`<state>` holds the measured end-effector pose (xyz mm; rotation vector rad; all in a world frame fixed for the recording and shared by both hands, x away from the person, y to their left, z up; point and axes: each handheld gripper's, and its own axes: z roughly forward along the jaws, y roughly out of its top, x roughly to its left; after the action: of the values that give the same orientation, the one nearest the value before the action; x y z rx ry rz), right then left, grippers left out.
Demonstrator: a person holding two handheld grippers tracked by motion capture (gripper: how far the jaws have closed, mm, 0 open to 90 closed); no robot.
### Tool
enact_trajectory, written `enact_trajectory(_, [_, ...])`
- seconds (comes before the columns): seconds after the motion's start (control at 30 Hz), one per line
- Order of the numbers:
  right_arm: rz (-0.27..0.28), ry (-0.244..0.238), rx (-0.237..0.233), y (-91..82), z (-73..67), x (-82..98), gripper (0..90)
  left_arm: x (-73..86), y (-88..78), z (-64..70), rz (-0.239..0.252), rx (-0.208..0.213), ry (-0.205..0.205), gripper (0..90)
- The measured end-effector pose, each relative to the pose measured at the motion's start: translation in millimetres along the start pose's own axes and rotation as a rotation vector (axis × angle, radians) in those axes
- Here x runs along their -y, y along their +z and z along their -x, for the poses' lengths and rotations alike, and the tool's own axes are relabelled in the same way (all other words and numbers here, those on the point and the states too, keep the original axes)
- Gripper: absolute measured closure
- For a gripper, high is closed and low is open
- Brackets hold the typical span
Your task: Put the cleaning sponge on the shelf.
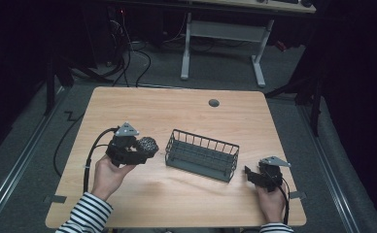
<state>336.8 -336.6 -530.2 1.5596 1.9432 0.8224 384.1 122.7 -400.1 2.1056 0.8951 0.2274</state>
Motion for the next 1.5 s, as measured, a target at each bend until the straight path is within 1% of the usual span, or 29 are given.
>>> enact_trajectory(0.13, [-0.001,0.002,-0.001,-0.1,0.0,0.0,35.8,-11.0,4.9,6.7,-0.001,0.015,0.028,44.3])
enact_trajectory(0.17, [0.0,0.002,-0.001,-0.1,0.0,0.0,35.8,-11.0,4.9,6.7,-0.001,0.015,0.028,44.3])
enact_trajectory(0.2, [0.0,0.001,0.0,0.0,0.0,0.0,35.9,-16.0,8.1,10.5,0.001,0.023,0.033,44.2])
enact_trajectory(0.3, [0.0,0.002,-0.001,-0.1,0.0,0.0,35.8,-23.2,13.7,16.0,-0.007,0.035,0.055,44.2])
enact_trajectory(0.63, [0.0,0.001,-0.002,-0.1,0.2,0.0,35.7,-40.4,37.9,27.5,-0.035,0.072,0.083,44.1])
enact_trajectory(0.8, [0.0,0.0,-0.001,0.0,0.1,0.0,35.7,-44.4,49.2,31.0,-0.034,0.101,0.068,44.1])
enact_trajectory(0.93, [0.0,0.0,0.0,0.0,0.0,0.0,35.7,-47.0,58.9,33.9,-0.04,0.106,0.066,44.1])
enact_trajectory(1.03, [0.0,0.0,-0.001,0.0,0.0,0.0,35.7,-49.1,65.8,34.5,-0.036,0.11,0.057,44.0])
enact_trajectory(1.17, [-0.002,-0.001,0.0,-0.1,-0.1,0.0,35.7,-51.2,74.7,34.8,-0.049,0.102,0.048,43.9])
enact_trajectory(1.23, [0.0,-0.001,-0.001,0.0,0.0,0.0,35.7,-51.5,76.1,34.8,-0.051,0.102,0.043,43.9])
enact_trajectory(1.27, [-0.001,-0.001,0.0,0.0,-0.1,0.0,35.7,-52.2,80.7,34.5,-0.061,0.106,0.033,43.9])
enact_trajectory(1.3, [0.0,-0.001,-0.001,0.0,0.0,0.0,35.7,-52.4,82.5,34.9,-0.065,0.106,0.032,43.8])
enact_trajectory(1.43, [-0.001,-0.001,0.0,-0.1,-0.1,0.0,35.8,-53.4,92.9,37.3,-0.087,0.1,0.038,43.8])
enact_trajectory(1.5, [0.0,-0.001,0.0,0.0,-0.1,0.0,35.8,-53.8,97.5,38.4,-0.097,0.095,0.048,43.7])
